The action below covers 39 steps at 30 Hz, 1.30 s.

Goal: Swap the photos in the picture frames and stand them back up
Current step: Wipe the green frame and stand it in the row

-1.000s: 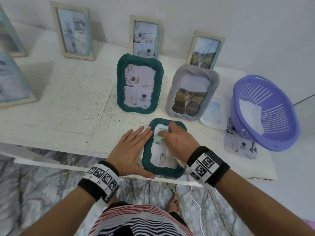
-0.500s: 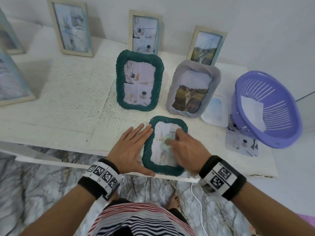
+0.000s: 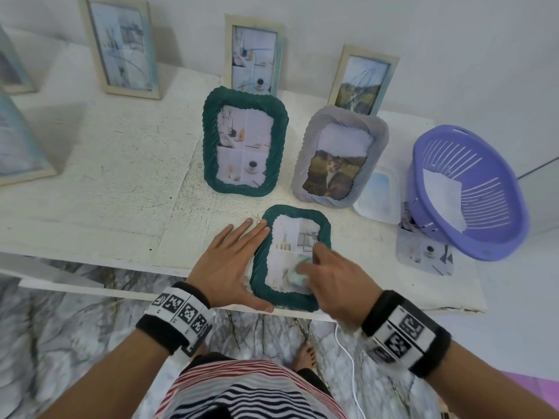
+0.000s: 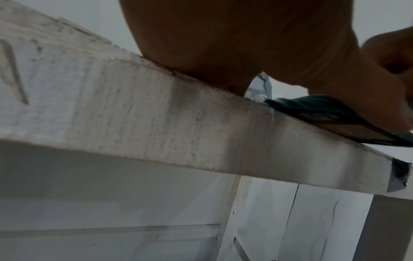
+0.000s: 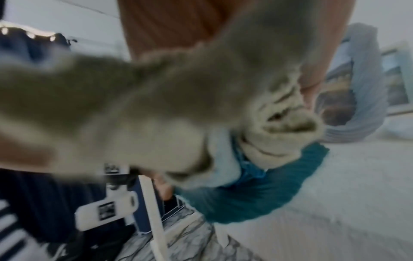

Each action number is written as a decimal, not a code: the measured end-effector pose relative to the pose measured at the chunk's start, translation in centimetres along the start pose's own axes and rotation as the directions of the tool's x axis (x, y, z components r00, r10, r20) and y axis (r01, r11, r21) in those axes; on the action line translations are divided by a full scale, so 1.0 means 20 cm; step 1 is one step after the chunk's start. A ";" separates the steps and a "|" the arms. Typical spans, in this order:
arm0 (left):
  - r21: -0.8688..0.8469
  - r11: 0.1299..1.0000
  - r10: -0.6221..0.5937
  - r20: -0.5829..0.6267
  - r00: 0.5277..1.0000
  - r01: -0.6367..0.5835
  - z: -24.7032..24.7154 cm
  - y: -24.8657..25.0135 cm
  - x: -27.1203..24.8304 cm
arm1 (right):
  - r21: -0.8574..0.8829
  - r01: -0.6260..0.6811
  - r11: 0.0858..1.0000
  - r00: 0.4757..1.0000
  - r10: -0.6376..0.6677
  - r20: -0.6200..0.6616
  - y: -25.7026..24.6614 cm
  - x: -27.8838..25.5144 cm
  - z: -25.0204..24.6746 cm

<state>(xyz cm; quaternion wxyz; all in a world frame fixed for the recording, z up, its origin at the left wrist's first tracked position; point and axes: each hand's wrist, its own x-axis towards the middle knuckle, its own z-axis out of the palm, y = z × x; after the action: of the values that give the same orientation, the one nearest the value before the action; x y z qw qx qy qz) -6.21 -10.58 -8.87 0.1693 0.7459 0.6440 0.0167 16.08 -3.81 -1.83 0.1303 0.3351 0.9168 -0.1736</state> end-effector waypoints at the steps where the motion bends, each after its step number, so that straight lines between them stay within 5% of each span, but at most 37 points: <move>1: -0.003 1.000 -0.002 0.005 1.000 0.002 0.00 0.00 0.00 | 0.012 0.026 1.000 0.999 -0.027 0.038 -0.01 -0.04 0.00; 10: -0.030 1.000 0.008 -0.012 1.000 -0.008 0.00 0.00 -0.01 | -0.070 -0.172 0.983 0.979 0.162 -0.125 0.08 0.14 0.00; 17: -0.020 1.000 0.005 -0.009 1.000 -0.005 -0.01 0.00 0.00 | 0.028 0.017 0.999 0.999 -0.019 0.048 0.03 -0.06 0.01; 25: -0.018 1.000 0.007 -0.010 1.000 -0.007 -0.01 0.01 -0.01 | 0.003 -0.225 0.974 0.964 0.223 -0.147 0.11 0.28 -0.04; 35: -0.020 1.000 -0.005 -0.002 1.000 0.005 -0.02 0.01 0.00 | 0.134 0.042 0.990 0.990 -0.059 0.125 0.02 -0.05 -0.04; 39: -0.023 1.000 -0.002 -0.002 1.000 0.002 -0.01 0.01 0.00 | 0.246 -0.053 0.968 0.998 0.061 -0.022 0.13 -0.03 -0.13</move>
<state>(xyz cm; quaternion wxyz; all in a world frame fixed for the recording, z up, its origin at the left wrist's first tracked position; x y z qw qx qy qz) -6.12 -10.52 -8.56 0.1773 0.7433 0.6446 0.0244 17.90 -1.24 0.11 0.0795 0.3773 0.8802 -0.2767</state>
